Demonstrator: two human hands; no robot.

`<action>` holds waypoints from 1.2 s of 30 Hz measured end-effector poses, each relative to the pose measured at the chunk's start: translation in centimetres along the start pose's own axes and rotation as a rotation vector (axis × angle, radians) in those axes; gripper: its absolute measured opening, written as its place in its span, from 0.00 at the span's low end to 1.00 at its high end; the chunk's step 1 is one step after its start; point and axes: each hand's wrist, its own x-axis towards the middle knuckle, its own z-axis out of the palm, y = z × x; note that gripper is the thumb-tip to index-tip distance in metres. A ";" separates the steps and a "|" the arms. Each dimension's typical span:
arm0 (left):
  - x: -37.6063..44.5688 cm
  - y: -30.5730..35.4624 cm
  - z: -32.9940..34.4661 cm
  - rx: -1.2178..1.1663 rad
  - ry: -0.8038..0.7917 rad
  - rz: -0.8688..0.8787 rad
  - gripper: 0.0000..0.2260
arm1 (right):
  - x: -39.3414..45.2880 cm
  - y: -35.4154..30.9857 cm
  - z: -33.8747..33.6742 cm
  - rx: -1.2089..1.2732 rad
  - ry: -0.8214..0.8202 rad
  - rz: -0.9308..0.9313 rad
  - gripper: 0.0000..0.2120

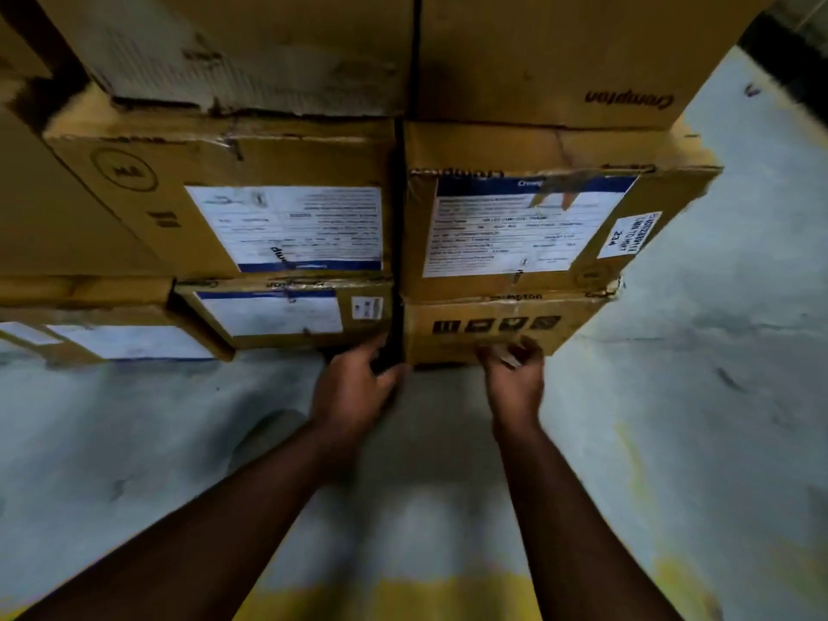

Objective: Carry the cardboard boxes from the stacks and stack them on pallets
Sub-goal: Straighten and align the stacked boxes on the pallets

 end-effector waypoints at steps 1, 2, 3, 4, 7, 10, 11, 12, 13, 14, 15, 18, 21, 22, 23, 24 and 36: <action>1.2 -0.4 1.3 -0.009 -0.015 0.015 0.22 | 1.7 1.1 -0.5 0.055 0.011 -0.042 0.36; 2.3 -0.7 2.4 -0.037 -0.041 0.034 0.21 | 3.2 2.1 -1.1 0.072 0.018 -0.105 0.43; 3.3 -0.8 3.4 -0.059 -0.065 0.037 0.18 | 4.5 2.9 -1.4 0.053 0.015 -0.152 0.50; 4.3 -0.9 4.1 -0.062 -0.077 0.021 0.15 | 5.5 3.4 -1.6 0.031 -0.004 -0.172 0.55; 6.5 -1.0 5.5 0.011 0.029 -0.047 0.09 | 6.0 3.9 -0.9 0.056 -0.125 -0.112 0.64; 7.3 -1.0 5.4 0.091 0.130 -0.012 0.10 | 5.2 4.6 0.6 0.034 -0.190 -0.095 0.68; 7.5 -1.1 5.4 0.100 0.133 0.008 0.10 | 5.1 5.0 0.9 0.011 -0.182 -0.094 0.69; 7.7 -1.1 5.4 0.097 0.135 0.022 0.10 | 5.2 5.2 1.0 -0.017 -0.160 -0.099 0.68; 7.8 -1.0 5.4 0.080 0.148 0.026 0.10 | 5.5 5.3 1.2 -0.038 -0.129 -0.106 0.66; 7.9 -1.0 5.5 0.063 0.170 0.021 0.10 | 5.7 5.4 1.3 -0.056 -0.100 -0.119 0.63; 8.0 -1.1 5.7 0.040 0.197 0.012 0.10 | 5.9 5.5 1.4 -0.072 -0.073 -0.140 0.60; 8.5 -1.4 6.6 -0.001 0.261 -0.029 0.10 | 6.3 5.8 1.8 -0.048 0.026 -0.175 0.53; 8.8 -1.7 6.7 -0.029 0.291 -0.006 0.10 | 7.4 5.6 1.2 0.122 0.131 -0.096 0.53; 8.8 -1.7 6.7 -0.033 0.294 -0.003 0.10 | 7.9 5.4 0.7 0.165 0.147 -0.063 0.56; 8.8 -1.6 6.7 -0.038 0.299 -0.003 0.10 | 8.4 5.1 0.1 0.181 0.145 -0.046 0.58; 8.7 -1.5 6.7 -0.043 0.309 -0.005 0.10 | 8.8 5.0 -0.3 0.178 0.132 -0.052 0.60; 9.1 -1.6 7.7 -0.183 0.513 -0.236 0.16 | 9.2 4.8 0.4 0.037 0.065 -0.103 0.66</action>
